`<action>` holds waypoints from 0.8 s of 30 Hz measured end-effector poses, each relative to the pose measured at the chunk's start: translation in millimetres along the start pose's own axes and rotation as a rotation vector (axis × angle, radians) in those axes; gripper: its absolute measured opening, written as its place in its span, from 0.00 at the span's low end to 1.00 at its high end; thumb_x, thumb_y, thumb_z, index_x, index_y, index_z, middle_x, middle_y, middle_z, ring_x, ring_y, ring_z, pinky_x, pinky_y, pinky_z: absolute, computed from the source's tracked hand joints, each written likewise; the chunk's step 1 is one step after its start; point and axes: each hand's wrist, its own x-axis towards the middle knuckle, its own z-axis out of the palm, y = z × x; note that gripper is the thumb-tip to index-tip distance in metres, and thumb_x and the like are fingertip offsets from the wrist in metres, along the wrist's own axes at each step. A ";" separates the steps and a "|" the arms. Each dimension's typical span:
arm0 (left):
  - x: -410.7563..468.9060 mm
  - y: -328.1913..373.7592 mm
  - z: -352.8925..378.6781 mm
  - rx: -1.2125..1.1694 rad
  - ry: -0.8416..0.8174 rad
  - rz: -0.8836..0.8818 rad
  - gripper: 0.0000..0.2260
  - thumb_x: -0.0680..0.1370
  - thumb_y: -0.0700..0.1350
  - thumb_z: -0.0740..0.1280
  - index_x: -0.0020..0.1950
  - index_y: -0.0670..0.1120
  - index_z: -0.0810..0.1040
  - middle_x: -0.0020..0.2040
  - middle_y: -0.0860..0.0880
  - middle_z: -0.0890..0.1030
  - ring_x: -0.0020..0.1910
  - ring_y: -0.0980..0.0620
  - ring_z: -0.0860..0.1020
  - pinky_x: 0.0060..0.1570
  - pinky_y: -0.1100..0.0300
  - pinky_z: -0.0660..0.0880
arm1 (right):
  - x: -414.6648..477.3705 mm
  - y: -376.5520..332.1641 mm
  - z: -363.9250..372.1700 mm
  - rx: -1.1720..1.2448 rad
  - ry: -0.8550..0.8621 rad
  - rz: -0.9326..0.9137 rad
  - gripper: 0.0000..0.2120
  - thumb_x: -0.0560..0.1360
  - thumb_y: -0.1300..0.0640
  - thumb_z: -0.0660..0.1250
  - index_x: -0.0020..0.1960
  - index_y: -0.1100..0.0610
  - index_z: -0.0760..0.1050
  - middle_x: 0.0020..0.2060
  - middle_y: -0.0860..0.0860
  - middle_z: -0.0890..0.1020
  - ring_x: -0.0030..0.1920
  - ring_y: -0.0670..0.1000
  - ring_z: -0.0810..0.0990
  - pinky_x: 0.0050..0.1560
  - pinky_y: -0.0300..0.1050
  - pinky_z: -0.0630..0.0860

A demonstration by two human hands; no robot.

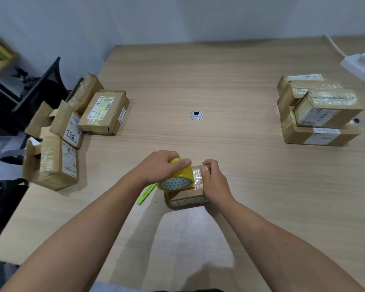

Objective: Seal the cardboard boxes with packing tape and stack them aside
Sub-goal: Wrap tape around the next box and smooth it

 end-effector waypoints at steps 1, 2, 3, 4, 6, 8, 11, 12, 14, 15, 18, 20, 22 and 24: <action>-0.6 -0.9 0.7 -0.102 0.001 -0.012 0.23 0.70 0.68 0.63 0.35 0.48 0.76 0.34 0.51 0.76 0.37 0.50 0.75 0.41 0.53 0.69 | -0.3 1.0 0.4 -0.004 0.010 -0.006 0.05 0.85 0.53 0.55 0.60 0.48 0.67 0.49 0.48 0.77 0.45 0.48 0.76 0.36 0.34 0.67; -0.8 -2.3 1.5 -0.201 -0.005 -0.019 0.23 0.69 0.68 0.63 0.34 0.49 0.75 0.33 0.51 0.74 0.36 0.51 0.73 0.42 0.53 0.67 | -0.9 2.1 0.5 -0.004 0.030 -0.015 0.06 0.85 0.53 0.55 0.61 0.49 0.68 0.52 0.50 0.78 0.48 0.49 0.76 0.40 0.37 0.68; -1.1 -3.5 2.9 -0.272 -0.013 -0.022 0.22 0.69 0.67 0.64 0.33 0.49 0.75 0.33 0.52 0.73 0.36 0.52 0.72 0.43 0.53 0.66 | -1.9 4.0 -0.2 -0.002 0.055 -0.023 0.09 0.85 0.54 0.55 0.63 0.51 0.69 0.55 0.51 0.78 0.52 0.51 0.76 0.44 0.40 0.68; -1.5 -4.3 4.6 -0.315 -0.017 -0.019 0.21 0.70 0.66 0.65 0.33 0.49 0.75 0.33 0.52 0.72 0.35 0.52 0.71 0.43 0.53 0.65 | -2.9 5.7 -1.7 -0.002 0.075 -0.031 0.12 0.85 0.54 0.55 0.66 0.53 0.70 0.58 0.51 0.78 0.55 0.51 0.76 0.49 0.41 0.67; -0.4 -5.1 9.7 -0.368 -0.027 0.006 0.21 0.69 0.66 0.66 0.33 0.49 0.74 0.33 0.51 0.70 0.35 0.53 0.70 0.42 0.54 0.64 | -3.1 9.2 -6.2 -0.026 0.092 -0.054 0.14 0.85 0.55 0.55 0.68 0.55 0.72 0.60 0.53 0.77 0.56 0.48 0.73 0.51 0.38 0.64; 2.0 -5.3 14.9 -0.387 -0.044 0.025 0.21 0.69 0.67 0.66 0.31 0.50 0.71 0.32 0.51 0.68 0.35 0.53 0.69 0.43 0.54 0.63 | -1.6 11.8 -12.7 -0.059 0.101 -0.068 0.14 0.85 0.56 0.56 0.67 0.57 0.73 0.59 0.55 0.78 0.54 0.49 0.72 0.48 0.36 0.63; 4.4 -6.5 19.9 -0.385 -0.069 0.040 0.22 0.69 0.68 0.66 0.31 0.49 0.70 0.33 0.49 0.67 0.36 0.52 0.67 0.44 0.53 0.62 | 1.3 16.1 -23.4 -0.090 0.126 -0.078 0.13 0.85 0.57 0.56 0.65 0.57 0.75 0.57 0.55 0.78 0.52 0.49 0.72 0.46 0.35 0.62; 4.6 -7.5 21.1 -0.382 -0.073 0.045 0.23 0.69 0.68 0.66 0.32 0.48 0.71 0.33 0.49 0.66 0.36 0.51 0.67 0.44 0.53 0.62 | 1.5 17.4 -26.1 -0.095 0.121 -0.076 0.13 0.85 0.57 0.56 0.66 0.56 0.75 0.57 0.55 0.78 0.52 0.49 0.72 0.46 0.35 0.62; 4.9 -10.4 21.7 -0.359 -0.077 0.046 0.27 0.68 0.68 0.66 0.33 0.43 0.72 0.33 0.48 0.67 0.35 0.52 0.68 0.43 0.53 0.62 | 1.4 18.8 -28.1 -0.104 0.104 -0.077 0.13 0.85 0.57 0.56 0.66 0.56 0.74 0.57 0.54 0.77 0.52 0.48 0.72 0.46 0.35 0.62; 5.3 -11.9 20.9 -0.336 -0.079 0.041 0.28 0.68 0.69 0.66 0.33 0.42 0.73 0.32 0.48 0.68 0.35 0.52 0.69 0.43 0.54 0.63 | 1.3 19.0 -27.7 -0.108 0.099 -0.081 0.14 0.85 0.57 0.56 0.66 0.56 0.74 0.57 0.53 0.76 0.52 0.48 0.72 0.46 0.34 0.62; 5.7 -11.2 15.5 -0.238 -0.081 0.027 0.24 0.69 0.67 0.66 0.28 0.47 0.75 0.27 0.54 0.70 0.30 0.56 0.69 0.38 0.57 0.64 | 0.3 18.7 -24.9 -0.122 0.090 -0.100 0.14 0.85 0.56 0.55 0.67 0.55 0.74 0.56 0.52 0.76 0.52 0.48 0.72 0.46 0.33 0.62; 6.0 -8.7 11.4 -0.190 -0.085 0.027 0.20 0.71 0.64 0.66 0.25 0.53 0.75 0.25 0.56 0.70 0.27 0.59 0.70 0.36 0.59 0.65 | -0.5 19.3 -24.9 -0.133 0.081 -0.117 0.14 0.86 0.56 0.55 0.67 0.54 0.74 0.56 0.51 0.75 0.51 0.47 0.72 0.48 0.34 0.63; 6.4 -10.3 7.4 -0.154 -0.066 0.021 0.20 0.70 0.65 0.66 0.25 0.53 0.76 0.25 0.55 0.72 0.27 0.60 0.71 0.36 0.59 0.66 | -0.6 19.2 -25.4 -0.138 0.081 -0.122 0.15 0.86 0.56 0.55 0.68 0.54 0.74 0.55 0.50 0.74 0.52 0.47 0.72 0.48 0.34 0.63; 6.5 -16.4 1.6 -0.129 -0.040 0.008 0.22 0.67 0.67 0.67 0.27 0.50 0.76 0.26 0.54 0.72 0.28 0.58 0.72 0.35 0.59 0.67 | 0.6 19.4 -24.9 -0.144 0.085 -0.127 0.15 0.86 0.56 0.55 0.68 0.54 0.75 0.56 0.52 0.75 0.51 0.48 0.72 0.46 0.32 0.63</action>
